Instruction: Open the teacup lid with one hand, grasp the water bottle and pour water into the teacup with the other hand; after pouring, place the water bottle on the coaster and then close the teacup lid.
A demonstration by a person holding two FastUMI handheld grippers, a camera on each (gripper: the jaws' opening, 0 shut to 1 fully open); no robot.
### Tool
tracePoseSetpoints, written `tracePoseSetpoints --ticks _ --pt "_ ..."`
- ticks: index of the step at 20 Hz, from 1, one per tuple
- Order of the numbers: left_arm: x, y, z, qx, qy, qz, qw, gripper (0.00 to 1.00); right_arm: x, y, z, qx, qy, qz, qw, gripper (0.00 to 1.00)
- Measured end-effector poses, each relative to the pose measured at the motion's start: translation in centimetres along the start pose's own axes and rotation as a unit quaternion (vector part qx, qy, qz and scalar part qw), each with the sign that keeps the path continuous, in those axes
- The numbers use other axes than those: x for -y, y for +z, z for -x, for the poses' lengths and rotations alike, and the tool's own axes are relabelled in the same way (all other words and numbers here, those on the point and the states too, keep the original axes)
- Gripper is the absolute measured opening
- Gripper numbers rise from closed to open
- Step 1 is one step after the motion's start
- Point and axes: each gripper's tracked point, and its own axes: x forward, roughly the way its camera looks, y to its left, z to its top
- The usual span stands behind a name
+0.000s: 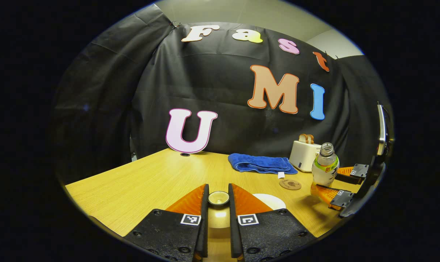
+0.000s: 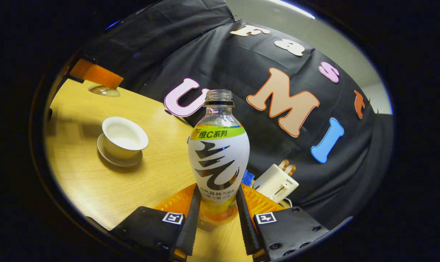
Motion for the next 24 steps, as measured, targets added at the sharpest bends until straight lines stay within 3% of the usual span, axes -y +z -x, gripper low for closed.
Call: tracePoseSetpoints --ticks 5,10,15,24 --pt "-0.4 0.0 0.0 -0.001 -0.001 0.002 1.0 0.22 0.2 0.6 -0.6 0.015 -0.022 0.121 0.992 0.57" --pt "-0.6 -0.4 -0.2 -0.004 -0.007 0.0 1.0 0.22 -0.6 1.0 -0.9 0.022 -0.027 0.192 0.981 0.57" --pt "-1.3 -0.4 -0.3 -0.003 -0.009 -0.003 1.0 0.22 -1.0 1.9 -0.9 0.038 -0.04 0.293 0.955 0.56" --pt "-2.5 -0.9 -0.4 -0.005 -0.006 0.001 1.0 0.22 -2.3 2.0 -1.1 0.05 -0.019 0.382 0.922 0.55"
